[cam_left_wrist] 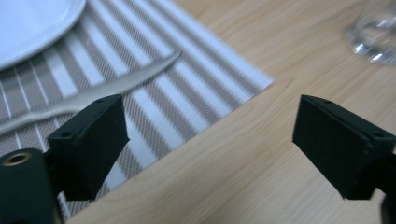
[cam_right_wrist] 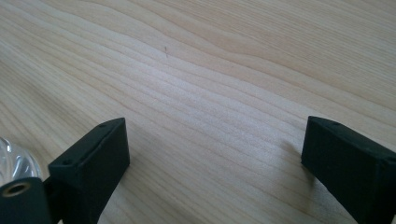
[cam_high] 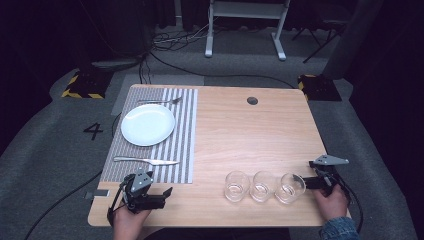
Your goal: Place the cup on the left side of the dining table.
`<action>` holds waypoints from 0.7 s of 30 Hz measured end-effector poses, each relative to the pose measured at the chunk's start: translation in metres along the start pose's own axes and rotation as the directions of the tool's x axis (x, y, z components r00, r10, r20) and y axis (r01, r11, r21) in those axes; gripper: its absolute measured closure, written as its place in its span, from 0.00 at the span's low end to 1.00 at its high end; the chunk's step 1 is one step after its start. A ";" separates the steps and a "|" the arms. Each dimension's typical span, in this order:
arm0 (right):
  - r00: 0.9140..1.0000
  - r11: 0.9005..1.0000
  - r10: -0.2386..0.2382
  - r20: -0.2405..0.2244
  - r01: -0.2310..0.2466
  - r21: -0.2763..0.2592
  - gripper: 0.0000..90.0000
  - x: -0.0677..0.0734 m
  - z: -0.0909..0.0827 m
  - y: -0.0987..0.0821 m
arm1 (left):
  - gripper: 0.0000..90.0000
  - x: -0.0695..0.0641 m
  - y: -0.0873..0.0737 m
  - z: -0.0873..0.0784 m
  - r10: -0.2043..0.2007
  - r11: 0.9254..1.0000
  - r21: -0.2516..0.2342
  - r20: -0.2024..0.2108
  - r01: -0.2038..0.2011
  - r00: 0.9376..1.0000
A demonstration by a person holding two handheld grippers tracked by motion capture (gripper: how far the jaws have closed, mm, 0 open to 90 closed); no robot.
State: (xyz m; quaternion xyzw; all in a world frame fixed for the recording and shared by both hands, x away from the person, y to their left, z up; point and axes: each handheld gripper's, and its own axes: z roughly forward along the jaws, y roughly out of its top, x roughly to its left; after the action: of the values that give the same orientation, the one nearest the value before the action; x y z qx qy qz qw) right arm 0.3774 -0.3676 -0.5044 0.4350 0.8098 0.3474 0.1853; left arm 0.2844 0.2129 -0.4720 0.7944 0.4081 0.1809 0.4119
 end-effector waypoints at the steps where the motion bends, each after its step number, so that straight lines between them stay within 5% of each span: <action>1: 1.000 1.000 0.000 0.000 0.000 0.000 0.09 0.000 0.000 0.000 | 0.09 -0.003 0.004 -0.003 0.004 1.000 -0.015 0.011 -0.003 1.000; 8: 1.000 1.000 0.000 0.000 0.000 0.000 0.09 0.000 0.000 0.000 | 0.02 -0.011 0.020 -0.010 -0.037 0.999 -0.026 0.078 0.040 0.996; 10: 1.000 1.000 0.000 0.000 0.000 0.000 0.09 0.000 0.000 0.000 | 0.01 -0.012 0.024 -0.012 -0.047 0.996 -0.070 0.075 0.052 0.996; 21: 1.000 1.000 0.000 0.001 0.000 0.000 0.09 0.000 0.000 0.000 | 0.00 -0.010 0.034 -0.028 -0.070 0.968 -0.241 0.038 0.077 0.997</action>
State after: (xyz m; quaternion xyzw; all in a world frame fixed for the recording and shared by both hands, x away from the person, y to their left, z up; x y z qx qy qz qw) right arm 0.3774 -0.3677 -0.5045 0.4351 0.8097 0.3472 0.1857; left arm 0.2778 0.2085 -0.4273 0.7252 0.4061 0.2025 0.5179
